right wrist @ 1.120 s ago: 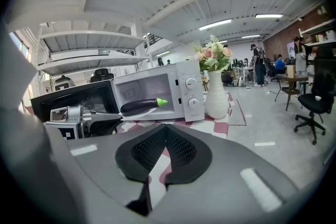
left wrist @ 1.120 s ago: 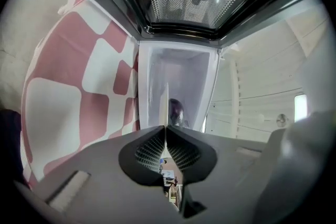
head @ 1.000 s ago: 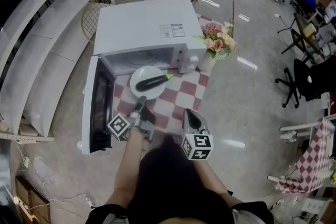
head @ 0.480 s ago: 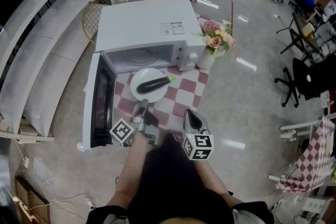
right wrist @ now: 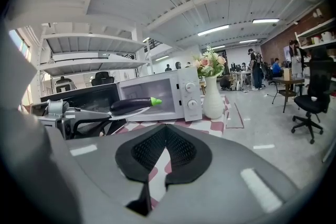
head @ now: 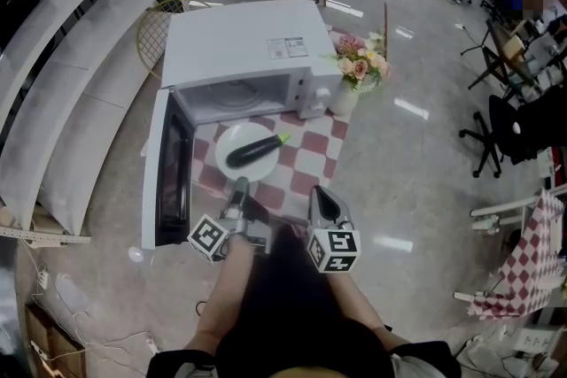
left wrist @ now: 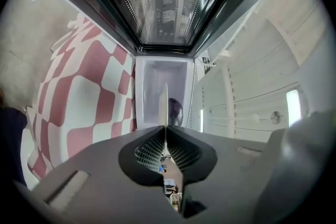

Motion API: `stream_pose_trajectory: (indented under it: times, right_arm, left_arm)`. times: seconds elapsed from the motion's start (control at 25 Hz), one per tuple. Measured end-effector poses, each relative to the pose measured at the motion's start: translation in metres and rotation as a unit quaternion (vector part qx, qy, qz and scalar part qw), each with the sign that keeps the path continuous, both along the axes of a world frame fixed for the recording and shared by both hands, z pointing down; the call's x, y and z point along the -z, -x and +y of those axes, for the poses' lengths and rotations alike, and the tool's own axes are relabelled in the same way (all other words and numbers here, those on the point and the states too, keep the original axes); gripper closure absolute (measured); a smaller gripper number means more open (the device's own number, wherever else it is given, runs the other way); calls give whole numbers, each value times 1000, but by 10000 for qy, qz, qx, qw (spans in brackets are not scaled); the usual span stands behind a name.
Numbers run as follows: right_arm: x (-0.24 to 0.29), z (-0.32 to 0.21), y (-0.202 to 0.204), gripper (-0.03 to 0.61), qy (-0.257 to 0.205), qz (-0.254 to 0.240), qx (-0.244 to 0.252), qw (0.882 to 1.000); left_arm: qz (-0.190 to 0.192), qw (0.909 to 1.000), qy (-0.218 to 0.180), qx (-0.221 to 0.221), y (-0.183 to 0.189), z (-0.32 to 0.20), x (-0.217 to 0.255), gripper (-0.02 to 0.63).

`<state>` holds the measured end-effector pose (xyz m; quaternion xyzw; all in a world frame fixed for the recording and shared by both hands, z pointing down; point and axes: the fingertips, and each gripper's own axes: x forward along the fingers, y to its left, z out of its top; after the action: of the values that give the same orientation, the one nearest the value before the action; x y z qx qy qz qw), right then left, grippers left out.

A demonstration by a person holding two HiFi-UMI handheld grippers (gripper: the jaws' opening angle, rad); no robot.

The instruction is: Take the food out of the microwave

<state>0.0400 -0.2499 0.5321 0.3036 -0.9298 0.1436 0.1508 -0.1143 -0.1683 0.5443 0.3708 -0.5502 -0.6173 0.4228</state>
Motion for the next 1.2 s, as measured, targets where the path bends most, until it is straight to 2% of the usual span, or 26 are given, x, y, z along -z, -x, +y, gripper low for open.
stream_pose_trajectory:
  times: [0.64,1.2]
  right_arm:
    - [23,29,-15,578,-377,-194,84,9991]
    - [20,40,-25,578,-273,-118,-28,9996]
  left_arm:
    - [-121,9997,-157,142,-24,36,16,592]
    - [-200,9997,-153,37,-29,45,19,592]
